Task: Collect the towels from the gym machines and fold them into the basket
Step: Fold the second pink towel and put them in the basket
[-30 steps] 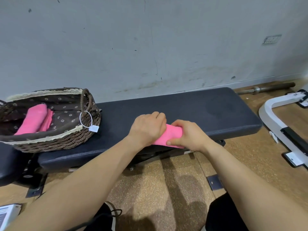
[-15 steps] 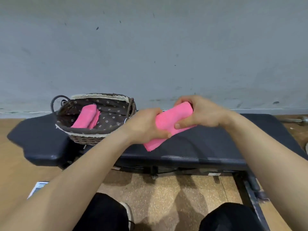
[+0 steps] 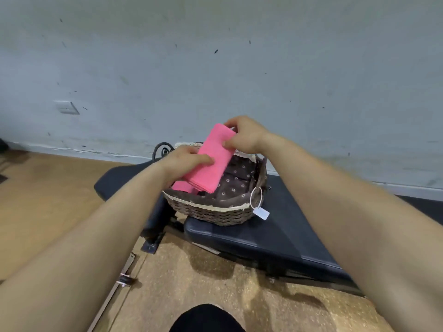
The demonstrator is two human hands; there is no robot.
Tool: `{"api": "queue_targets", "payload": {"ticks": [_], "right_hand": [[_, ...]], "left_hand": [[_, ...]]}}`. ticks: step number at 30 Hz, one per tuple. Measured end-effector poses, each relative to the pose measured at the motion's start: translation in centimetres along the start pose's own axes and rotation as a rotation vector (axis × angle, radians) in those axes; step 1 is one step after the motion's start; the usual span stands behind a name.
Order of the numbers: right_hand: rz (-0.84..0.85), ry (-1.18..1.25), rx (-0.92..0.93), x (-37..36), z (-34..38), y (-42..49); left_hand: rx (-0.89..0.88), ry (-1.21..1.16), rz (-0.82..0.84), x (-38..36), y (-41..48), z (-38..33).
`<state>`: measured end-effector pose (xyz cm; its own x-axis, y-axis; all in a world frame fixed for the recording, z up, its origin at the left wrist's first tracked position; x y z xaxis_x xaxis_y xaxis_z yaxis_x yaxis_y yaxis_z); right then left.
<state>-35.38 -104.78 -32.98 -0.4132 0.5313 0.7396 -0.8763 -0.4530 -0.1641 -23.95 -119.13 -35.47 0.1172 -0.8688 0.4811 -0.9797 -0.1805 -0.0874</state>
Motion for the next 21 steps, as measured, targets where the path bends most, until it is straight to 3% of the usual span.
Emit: {"api": "queue_targets", "payload": {"ticks": [2, 6, 10, 15, 19, 21], "right_hand": [[-0.01, -0.145, -0.053, -2.3, 0.1, 1.8], [0.005, -0.323, -0.148, -6.1, -0.1, 3.7], [0.01, -0.366, -0.195, -8.3, -0.2, 4.5], [0.008, -0.387, -0.252, -9.7, -0.7, 5.1], [0.007, -0.392, -0.255, -11.0, -1.1, 5.1], [-0.073, -0.455, -0.209, -11.3, -1.4, 4.9]], "left_hand": [[0.052, -0.007, 0.025, 0.4, 0.7, 1.6], [0.043, 0.242, 0.054, 0.5, 2.6, 3.9], [-0.012, 0.621, 0.173, -0.1, 3.7, 4.8], [-0.066, 0.88, 0.166, -0.9, 4.7, 5.3], [-0.126, 0.859, 0.13, -0.1, 5.2, 5.2], [-0.183, 0.843, 0.073, 1.3, 5.7, 5.2]]}}
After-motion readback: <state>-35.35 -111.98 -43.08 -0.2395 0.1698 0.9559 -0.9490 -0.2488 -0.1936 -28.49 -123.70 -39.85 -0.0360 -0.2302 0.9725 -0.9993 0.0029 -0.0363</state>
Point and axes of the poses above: each hand's wrist, its own y-axis towards the middle knuckle, its own x-axis out of the back of the hand, z = x × y, the point moved 3 cm from there along y, towards the middle knuckle, and after that the axes turned 15 degrees about -x, right-handed, at the moved point
